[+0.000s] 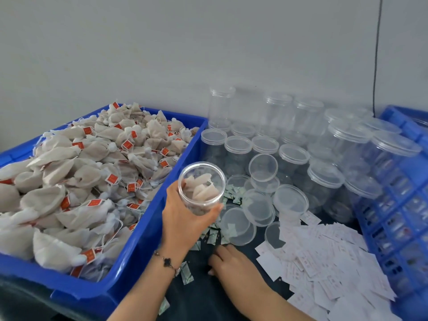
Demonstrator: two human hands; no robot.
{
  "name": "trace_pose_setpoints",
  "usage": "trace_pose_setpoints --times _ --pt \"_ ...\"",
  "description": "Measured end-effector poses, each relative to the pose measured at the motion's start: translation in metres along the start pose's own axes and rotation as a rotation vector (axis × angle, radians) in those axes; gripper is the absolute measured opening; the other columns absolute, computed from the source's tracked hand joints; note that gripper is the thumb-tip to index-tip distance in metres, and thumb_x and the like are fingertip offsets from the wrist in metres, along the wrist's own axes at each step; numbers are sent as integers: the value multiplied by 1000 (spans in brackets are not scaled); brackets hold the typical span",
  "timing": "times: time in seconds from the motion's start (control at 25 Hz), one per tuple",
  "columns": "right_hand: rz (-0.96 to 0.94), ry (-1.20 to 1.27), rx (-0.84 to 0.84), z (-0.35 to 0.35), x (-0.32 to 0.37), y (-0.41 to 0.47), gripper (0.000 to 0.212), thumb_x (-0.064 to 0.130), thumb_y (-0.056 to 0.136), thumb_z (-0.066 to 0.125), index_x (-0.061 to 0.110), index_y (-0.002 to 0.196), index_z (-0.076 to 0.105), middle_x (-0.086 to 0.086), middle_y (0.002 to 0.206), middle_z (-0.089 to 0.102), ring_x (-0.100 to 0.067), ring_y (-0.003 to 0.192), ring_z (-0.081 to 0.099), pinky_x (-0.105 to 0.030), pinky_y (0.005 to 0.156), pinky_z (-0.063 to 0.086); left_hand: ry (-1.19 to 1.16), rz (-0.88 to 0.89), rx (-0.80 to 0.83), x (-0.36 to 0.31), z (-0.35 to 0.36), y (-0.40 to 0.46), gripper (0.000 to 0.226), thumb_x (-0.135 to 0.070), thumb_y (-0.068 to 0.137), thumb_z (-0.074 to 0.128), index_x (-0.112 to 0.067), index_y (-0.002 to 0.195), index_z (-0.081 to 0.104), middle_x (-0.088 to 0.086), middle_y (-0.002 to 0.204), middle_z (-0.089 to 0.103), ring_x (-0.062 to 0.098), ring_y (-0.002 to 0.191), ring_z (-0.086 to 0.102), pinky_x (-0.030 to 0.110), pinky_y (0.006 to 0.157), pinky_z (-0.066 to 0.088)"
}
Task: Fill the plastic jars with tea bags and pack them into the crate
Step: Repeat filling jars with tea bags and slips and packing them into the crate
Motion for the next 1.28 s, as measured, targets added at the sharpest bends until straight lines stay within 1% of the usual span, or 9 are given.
trace_pose_setpoints --times 0.08,0.32,0.4,0.52,0.68,0.88,1.0,1.2,1.28 --pt "77 38 -158 -21 -12 -11 26 28 50 89 24 61 67 8 63 59 -11 58 60 -18 49 44 6 -34 53 7 8 -15 78 -54 48 82 -44 111 38 -28 110 45 -20 102 46 -1 79 39" --pt "323 341 -826 -167 -82 -54 14 24 87 63 17 99 68 10 93 62 -3 88 51 -11 79 38 6 -85 208 6 49 -45 81 -62 44 80 -46 109 37 -25 107 53 -17 99 50 0 76 40" --pt "264 294 -700 -185 -79 -42 16 25 88 64 17 101 68 8 95 64 -7 92 54 -16 80 40 -8 -55 263 -7 70 -56 79 -63 44 80 -46 109 39 -22 106 56 -12 97 54 3 73 42" --pt "240 236 -223 -147 -79 -27 22 34 91 59 20 104 69 8 104 64 -11 102 50 -19 86 34 -57 -41 356 -19 97 -76 71 -59 46 81 -43 104 43 -22 99 60 -9 91 59 7 69 45" --pt "264 367 -383 -148 -95 -77 35 43 94 49 16 83 70 10 80 65 -5 83 51 -17 77 37 -132 -114 360 -13 111 -100 72 -61 42 81 -47 102 44 -36 103 56 -16 93 55 2 69 42" --pt "117 43 27 -95 -63 -83 73 69 84 8 25 102 65 13 95 59 -3 101 41 -23 93 24 -84 -104 358 -12 114 -107 69 -60 43 72 -64 102 36 -39 106 52 -15 92 55 4 66 43" --pt "117 42 -74 -106 -60 -79 64 64 88 19 25 112 64 15 110 60 -6 115 44 -29 101 25 -83 -113 332 -13 109 -107 71 -61 43 74 -66 103 36 -38 103 54 -15 90 57 5 64 45" --pt "246 267 -684 -142 -102 -121 28 35 96 42 22 116 58 15 110 60 0 108 51 -9 96 32 -77 -54 338 -15 103 -116 79 -63 41 80 -61 110 41 -38 112 54 -15 100 56 5 75 44" --pt "485 238 -542 -113 -136 -128 27 29 96 42 23 117 58 13 114 59 -1 111 48 -4 93 30 -38 -61 358 -9 105 -120 85 -65 39 77 -53 115 42 -36 115 54 -13 105 54 16 83 45"
Point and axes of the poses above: each hand's wrist, its own y-axis towards the middle knuckle, its own z-axis out of the palm, x = y × z, the point moved 10 cm from there along y, towards the middle knuckle
